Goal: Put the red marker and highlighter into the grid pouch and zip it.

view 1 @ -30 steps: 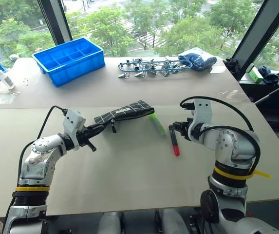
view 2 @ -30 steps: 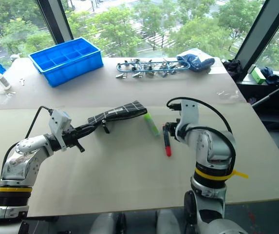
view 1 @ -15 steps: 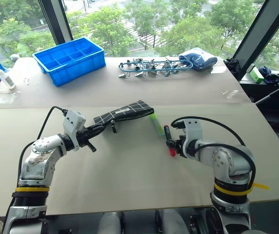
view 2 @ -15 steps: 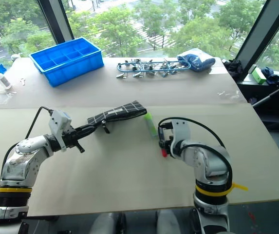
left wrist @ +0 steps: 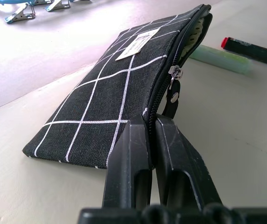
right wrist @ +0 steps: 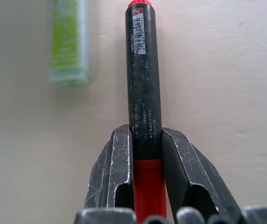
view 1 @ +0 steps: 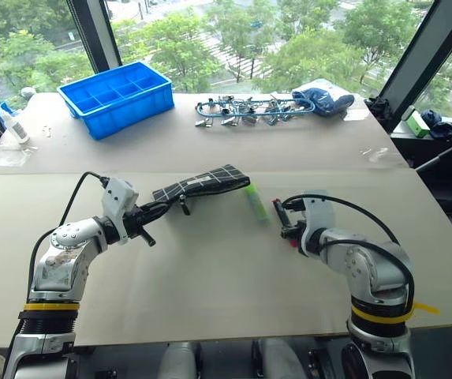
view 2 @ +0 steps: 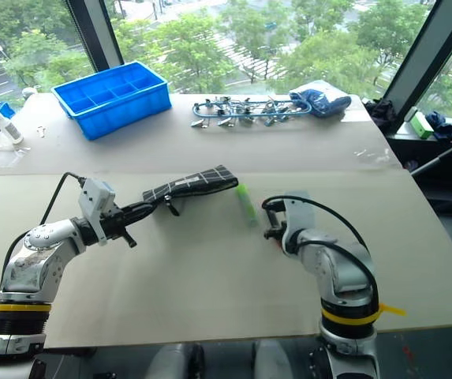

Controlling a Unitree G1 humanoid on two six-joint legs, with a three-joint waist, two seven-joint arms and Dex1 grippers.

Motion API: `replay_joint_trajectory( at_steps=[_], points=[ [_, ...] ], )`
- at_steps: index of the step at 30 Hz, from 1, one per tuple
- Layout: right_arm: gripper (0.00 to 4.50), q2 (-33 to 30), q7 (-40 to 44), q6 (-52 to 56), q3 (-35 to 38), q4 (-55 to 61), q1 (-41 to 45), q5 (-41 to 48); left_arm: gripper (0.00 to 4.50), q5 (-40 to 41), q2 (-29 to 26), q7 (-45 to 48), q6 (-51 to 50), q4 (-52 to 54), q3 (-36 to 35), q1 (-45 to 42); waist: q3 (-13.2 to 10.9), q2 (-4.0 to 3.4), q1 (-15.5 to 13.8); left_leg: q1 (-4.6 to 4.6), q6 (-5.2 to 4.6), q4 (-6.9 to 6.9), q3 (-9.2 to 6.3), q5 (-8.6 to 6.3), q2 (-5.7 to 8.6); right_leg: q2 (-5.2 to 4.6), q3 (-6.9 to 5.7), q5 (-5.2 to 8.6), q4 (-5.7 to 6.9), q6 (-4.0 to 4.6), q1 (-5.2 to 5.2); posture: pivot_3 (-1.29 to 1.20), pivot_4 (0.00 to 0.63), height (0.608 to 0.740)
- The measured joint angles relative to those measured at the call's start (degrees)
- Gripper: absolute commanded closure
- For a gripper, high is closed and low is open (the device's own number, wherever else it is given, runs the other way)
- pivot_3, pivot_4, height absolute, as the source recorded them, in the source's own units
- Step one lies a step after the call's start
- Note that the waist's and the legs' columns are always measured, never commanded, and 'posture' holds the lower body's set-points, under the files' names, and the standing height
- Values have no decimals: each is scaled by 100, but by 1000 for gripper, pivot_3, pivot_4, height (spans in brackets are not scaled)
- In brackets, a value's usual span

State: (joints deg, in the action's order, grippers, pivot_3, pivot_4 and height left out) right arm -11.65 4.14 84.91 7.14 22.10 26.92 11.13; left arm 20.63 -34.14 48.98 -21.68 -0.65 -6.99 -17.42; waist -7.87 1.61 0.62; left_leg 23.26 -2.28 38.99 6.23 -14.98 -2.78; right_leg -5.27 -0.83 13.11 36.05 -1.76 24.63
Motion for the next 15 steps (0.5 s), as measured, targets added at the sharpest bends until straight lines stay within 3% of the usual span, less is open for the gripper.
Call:
replay_joint_trajectory(
  at_steps=[4, 7, 10, 15],
  points=[
    [3996, -35, 21, -599, 752, -604, 573, -42, 4500, 14, -7, 10, -43, 2, -5, -3, -7, -9, 15, 13, 2, -1, 2, 2, 1, 2, 8, -1, 4, -1, 20, 0, 150, 740],
    [3996, -598, 699, -1603, 542, -446, 1045, 166, 4500, 30, 0, 52, -55, 2, 19, -27, -11, -16, 50, 22, 3, -13, 1, 3, -2, 11, 16, 1, 6, 2, 41, 0, 150, 740],
    [3996, -1788, 1765, -3218, -590, 140, 774, -95, 4500, 40, 0, 81, -57, -6, 46, -70, -10, -15, 40, 22, 4, -17, 1, 3, -4, 13, 10, 5, -1, 5, 37, 0, 150, 740],
    [3996, -3021, 2908, -5710, -2250, 334, -48, -1048, 4500, 45, 13, 105, -57, -12, 70, -142, -11, -12, 14, 40, -3, 2, 10, -1, 7, -3, 14, 5, -15, -13, 38, 0, 150, 740]
  ],
)
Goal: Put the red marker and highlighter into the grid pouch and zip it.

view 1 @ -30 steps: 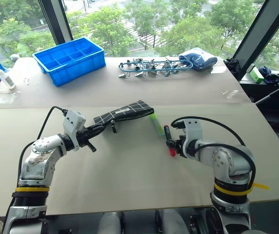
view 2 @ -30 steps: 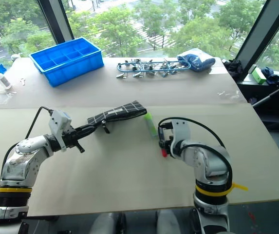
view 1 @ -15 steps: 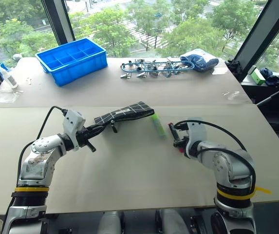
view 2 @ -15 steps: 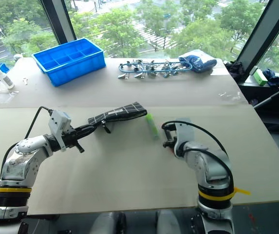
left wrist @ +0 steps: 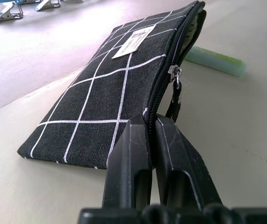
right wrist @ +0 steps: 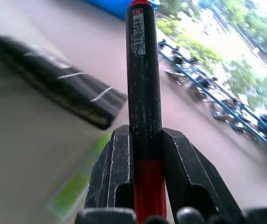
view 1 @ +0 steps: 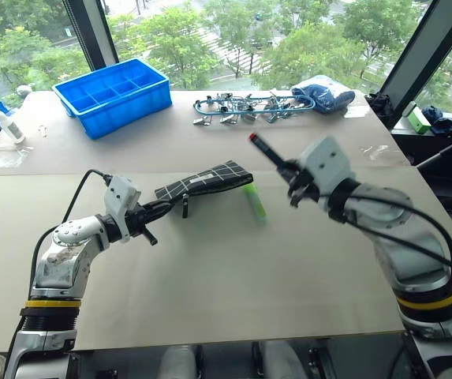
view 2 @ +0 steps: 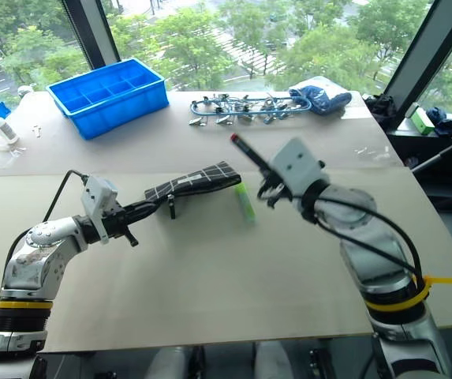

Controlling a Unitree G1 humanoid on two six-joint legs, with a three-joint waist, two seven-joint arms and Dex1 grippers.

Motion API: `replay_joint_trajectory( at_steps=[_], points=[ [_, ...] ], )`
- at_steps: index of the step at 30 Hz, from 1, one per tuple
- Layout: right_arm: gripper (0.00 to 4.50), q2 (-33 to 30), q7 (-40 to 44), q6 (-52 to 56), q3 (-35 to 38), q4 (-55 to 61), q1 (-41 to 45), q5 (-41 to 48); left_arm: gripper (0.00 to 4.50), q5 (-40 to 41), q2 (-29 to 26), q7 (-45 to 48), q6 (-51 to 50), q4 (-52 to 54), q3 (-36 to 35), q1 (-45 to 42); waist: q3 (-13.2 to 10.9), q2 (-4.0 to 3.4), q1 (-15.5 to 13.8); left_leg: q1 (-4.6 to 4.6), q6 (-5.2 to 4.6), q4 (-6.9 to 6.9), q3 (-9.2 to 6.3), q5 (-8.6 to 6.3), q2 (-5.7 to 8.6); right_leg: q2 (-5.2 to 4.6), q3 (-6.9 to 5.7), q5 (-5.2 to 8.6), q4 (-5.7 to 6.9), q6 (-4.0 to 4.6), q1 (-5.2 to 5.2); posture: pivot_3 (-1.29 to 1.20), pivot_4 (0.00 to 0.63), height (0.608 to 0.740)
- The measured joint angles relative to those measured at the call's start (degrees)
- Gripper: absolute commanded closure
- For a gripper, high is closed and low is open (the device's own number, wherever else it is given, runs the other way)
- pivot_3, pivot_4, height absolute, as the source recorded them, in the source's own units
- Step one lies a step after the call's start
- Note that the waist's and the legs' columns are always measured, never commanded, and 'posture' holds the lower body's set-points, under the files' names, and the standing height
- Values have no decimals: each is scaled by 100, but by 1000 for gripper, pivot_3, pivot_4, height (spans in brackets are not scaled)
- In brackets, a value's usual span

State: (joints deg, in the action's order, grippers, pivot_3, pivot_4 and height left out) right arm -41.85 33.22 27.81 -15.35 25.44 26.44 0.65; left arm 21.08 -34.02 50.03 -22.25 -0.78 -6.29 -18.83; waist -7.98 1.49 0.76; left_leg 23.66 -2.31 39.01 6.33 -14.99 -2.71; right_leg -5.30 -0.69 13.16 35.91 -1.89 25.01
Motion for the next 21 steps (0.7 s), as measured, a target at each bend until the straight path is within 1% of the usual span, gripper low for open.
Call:
replay_joint_trajectory(
  at_steps=[1, 3, 7, 11, 16, 21],
  points=[
    [3996, -229, 127, -600, -268, -108, -42, -335, 4500, -1, 0, 0, 0, -2, 0, 0, -1, 1, 1, 2, -4, 8, 1, -2, 0, -1, 1, -3, 0, -5, 0, 0, 150, 740],
    [3996, -364, 124, -1330, -481, -384, 42, -883, 4500, 1, 2, 4, 0, -6, 2, -2, -1, 2, 1, 1, -4, 18, 2, -2, -1, 0, 2, -4, 6, -7, -2, 0, 150, 740],
    [3996, -304, -69, -2156, -612, -1104, 437, -1691, 4500, 3, 8, 17, -1, -7, 18, -4, -1, 3, 3, -3, 10, 18, 2, 6, -9, 8, -2, -3, 18, 1, 1, 0, 150, 740],
    [3996, -92, -72, -2606, -731, -1484, 569, -2121, 4500, 4, 17, 22, -12, -7, 78, -38, -1, 3, 0, -1, 24, 18, 2, 14, -10, 10, -2, -1, 18, 4, 0, 0, 150, 740],
    [3996, 28, -63, -3100, -903, -1811, 697, -2688, 4500, 4, 40, 23, -21, -8, 123, -92, -1, 3, -11, -1, 35, 19, 5, 21, -8, 6, -2, -1, 18, 3, -1, 0, 150, 740],
    [3996, 229, -65, -3231, -907, -2031, 724, -2997, 4500, 5, 69, 22, -31, -7, 172, -96, -1, 2, -6, -2, 41, 19, 5, 24, -9, 8, -1, -1, 19, 4, 0, 0, 150, 740]
  ],
)
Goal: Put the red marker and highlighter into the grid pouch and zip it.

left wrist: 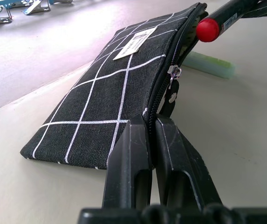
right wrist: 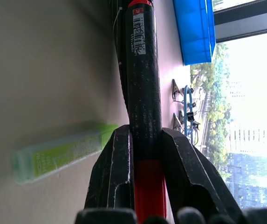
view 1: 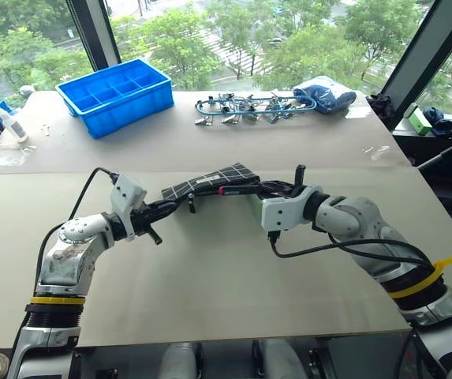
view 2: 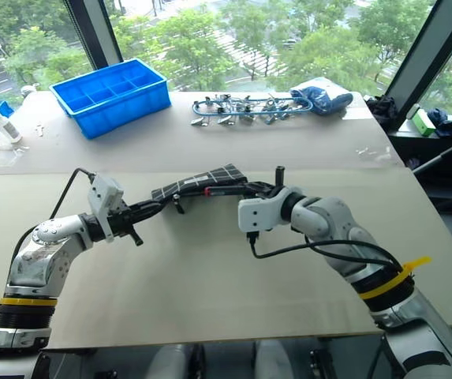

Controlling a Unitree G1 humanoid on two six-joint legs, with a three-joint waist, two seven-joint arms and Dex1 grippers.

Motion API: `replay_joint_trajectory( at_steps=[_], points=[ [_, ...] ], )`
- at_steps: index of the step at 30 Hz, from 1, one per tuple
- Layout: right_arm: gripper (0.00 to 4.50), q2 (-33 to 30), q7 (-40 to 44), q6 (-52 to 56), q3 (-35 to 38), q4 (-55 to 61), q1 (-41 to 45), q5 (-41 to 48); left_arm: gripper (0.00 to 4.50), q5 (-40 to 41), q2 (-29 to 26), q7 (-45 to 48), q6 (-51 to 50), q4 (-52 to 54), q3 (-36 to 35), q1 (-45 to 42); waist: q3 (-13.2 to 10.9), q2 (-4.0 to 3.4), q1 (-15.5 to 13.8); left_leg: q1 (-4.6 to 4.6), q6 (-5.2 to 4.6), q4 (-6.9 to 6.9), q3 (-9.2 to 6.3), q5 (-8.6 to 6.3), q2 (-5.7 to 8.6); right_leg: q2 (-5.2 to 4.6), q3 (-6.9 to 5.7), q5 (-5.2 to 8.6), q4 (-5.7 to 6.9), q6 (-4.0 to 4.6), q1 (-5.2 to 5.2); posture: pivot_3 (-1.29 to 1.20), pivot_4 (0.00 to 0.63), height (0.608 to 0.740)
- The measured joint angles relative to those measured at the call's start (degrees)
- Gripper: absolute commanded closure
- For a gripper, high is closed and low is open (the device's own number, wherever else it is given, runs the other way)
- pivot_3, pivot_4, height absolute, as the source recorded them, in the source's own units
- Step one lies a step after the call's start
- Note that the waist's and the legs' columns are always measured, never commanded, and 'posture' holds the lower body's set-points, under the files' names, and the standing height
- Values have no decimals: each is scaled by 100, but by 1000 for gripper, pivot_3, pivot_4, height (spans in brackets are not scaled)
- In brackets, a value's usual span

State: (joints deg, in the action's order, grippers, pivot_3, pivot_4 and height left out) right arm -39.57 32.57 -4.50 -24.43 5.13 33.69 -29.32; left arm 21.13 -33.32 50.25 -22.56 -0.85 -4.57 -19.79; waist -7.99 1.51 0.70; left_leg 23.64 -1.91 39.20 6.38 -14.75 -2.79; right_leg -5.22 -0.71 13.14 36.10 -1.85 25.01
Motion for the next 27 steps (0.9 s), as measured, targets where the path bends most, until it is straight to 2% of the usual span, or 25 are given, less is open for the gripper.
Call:
replay_joint_trajectory(
  at_steps=[13, 18, 27],
  points=[
    [3996, 470, 117, -178, -23, -505, 482, -412, 4500, 11, 7, 44, -7, -1, 45, -13, 0, 0, 2, 0, 4, 1, 1, 3, 0, 0, 0, 0, 2, 0, 0, 0, 150, 740],
    [3996, 865, -31, -723, -456, -939, 867, -839, 4500, 6, 28, 55, -6, -14, 117, -101, 0, 0, 23, -1, 9, 0, 1, 6, -2, 4, 0, 0, 7, 2, 2, 0, 150, 740],
    [3996, 1311, -655, -1794, -846, -2443, 1554, -1322, 4500, -73, 21, 64, -6, -243, 118, -154, 0, 0, 20, -2, 14, 1, 6, 9, -1, 1, 0, 0, 8, 1, 0, 0, 150, 740]
  ],
)
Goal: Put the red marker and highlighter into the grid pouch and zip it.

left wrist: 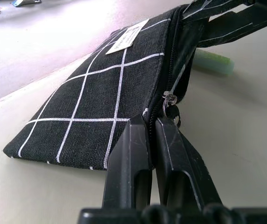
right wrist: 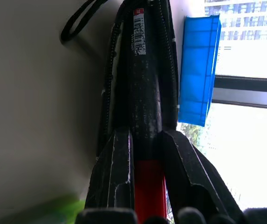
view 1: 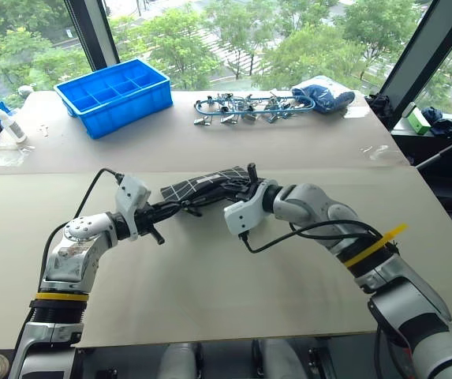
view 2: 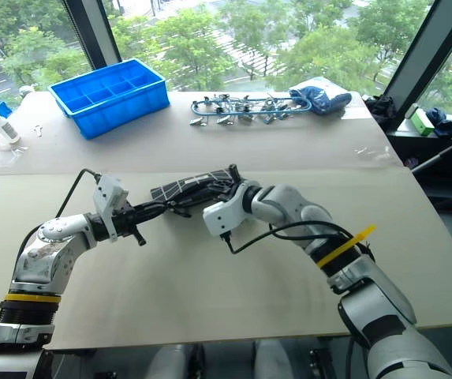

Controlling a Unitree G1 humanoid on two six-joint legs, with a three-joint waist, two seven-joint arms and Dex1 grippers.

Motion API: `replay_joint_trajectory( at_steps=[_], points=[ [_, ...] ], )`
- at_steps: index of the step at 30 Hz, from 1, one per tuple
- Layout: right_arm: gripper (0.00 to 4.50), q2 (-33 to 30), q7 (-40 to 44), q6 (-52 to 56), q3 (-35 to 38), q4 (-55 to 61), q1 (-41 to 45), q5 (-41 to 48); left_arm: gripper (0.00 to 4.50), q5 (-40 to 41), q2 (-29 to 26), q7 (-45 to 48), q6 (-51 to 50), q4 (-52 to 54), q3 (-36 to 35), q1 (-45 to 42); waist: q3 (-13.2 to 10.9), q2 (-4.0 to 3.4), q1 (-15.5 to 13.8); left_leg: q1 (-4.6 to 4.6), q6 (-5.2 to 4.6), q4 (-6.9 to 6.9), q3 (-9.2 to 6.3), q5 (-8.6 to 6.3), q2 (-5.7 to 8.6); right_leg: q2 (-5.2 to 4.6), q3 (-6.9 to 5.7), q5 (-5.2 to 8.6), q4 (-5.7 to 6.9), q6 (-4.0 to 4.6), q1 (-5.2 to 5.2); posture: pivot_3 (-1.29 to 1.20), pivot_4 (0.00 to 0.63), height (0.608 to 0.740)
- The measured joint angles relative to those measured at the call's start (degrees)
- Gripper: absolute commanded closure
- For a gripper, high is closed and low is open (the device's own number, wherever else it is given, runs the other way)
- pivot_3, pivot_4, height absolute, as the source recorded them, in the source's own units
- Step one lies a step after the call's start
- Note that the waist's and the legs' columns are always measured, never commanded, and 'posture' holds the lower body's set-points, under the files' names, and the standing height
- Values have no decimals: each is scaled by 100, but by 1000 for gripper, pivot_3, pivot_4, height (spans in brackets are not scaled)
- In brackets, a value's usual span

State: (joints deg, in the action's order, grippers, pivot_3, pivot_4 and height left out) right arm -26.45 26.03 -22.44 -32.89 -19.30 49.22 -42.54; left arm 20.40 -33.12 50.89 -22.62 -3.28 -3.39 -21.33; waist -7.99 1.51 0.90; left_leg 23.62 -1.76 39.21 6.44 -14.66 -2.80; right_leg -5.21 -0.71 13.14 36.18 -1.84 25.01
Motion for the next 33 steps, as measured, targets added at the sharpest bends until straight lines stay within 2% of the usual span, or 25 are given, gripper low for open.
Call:
replay_joint_trajectory(
  at_steps=[6, 13, 15, 16, 23, 31, 33],
  points=[
    [3996, 150, 30, 290, 182, -540, 34, 140, 4500, 14, 91, -11, 0, 29, 3, -7, 0, 0, -9, 1, 4, 0, 1, 2, 0, -1, -1, 0, 3, 0, 0, 0, 150, 740],
    [3996, -218, 123, 358, 450, -902, 63, 349, 4500, 18, 90, -13, 0, 78, 0, -7, 0, 0, 6, 0, 3, 0, 1, 2, -1, 0, 0, 0, 2, 0, 0, 0, 150, 740],
    [2992, -217, 121, 335, 459, -908, 62, 347, 4500, 17, 89, -13, 0, 78, -3, -9, 0, 0, 27, -1, 3, 0, 1, 2, -2, 2, 2, 0, 2, 0, 1, 0, 150, 740],
    [2845, -186, 119, 312, 457, -901, 61, 347, 4500, 17, 90, -13, 0, 78, -3, -12, 0, 0, 41, -2, 4, 0, 1, 2, -3, 3, 3, 0, 3, 0, 1, 0, 150, 740],
    [2845, 287, 42, 45, 237, -746, 63, 269, 4500, 17, 101, -3, 1, 77, -2, -87, 0, 0, 58, 0, 7, 0, 0, 4, -2, 0, 3, -1, 19, 0, 1, 0, 150, 740],
    [2845, 457, -15, -107, 198, -717, 211, 243, 4500, 17, 171, -3, 7, 46, 0, -89, 0, 0, 19, -1, 7, 6, -1, 4, 0, -2, 1, 0, 50, 1, 2, 0, 150, 740],
    [2845, 464, 103, -103, 328, -675, 219, 537, 4500, 17, 188, -8, 15, 46, 0, -89, 0, 0, 15, -1, 7, 6, -1, 4, 0, -2, 0, 0, 50, 1, 2, 0, 150, 740]
  ],
)
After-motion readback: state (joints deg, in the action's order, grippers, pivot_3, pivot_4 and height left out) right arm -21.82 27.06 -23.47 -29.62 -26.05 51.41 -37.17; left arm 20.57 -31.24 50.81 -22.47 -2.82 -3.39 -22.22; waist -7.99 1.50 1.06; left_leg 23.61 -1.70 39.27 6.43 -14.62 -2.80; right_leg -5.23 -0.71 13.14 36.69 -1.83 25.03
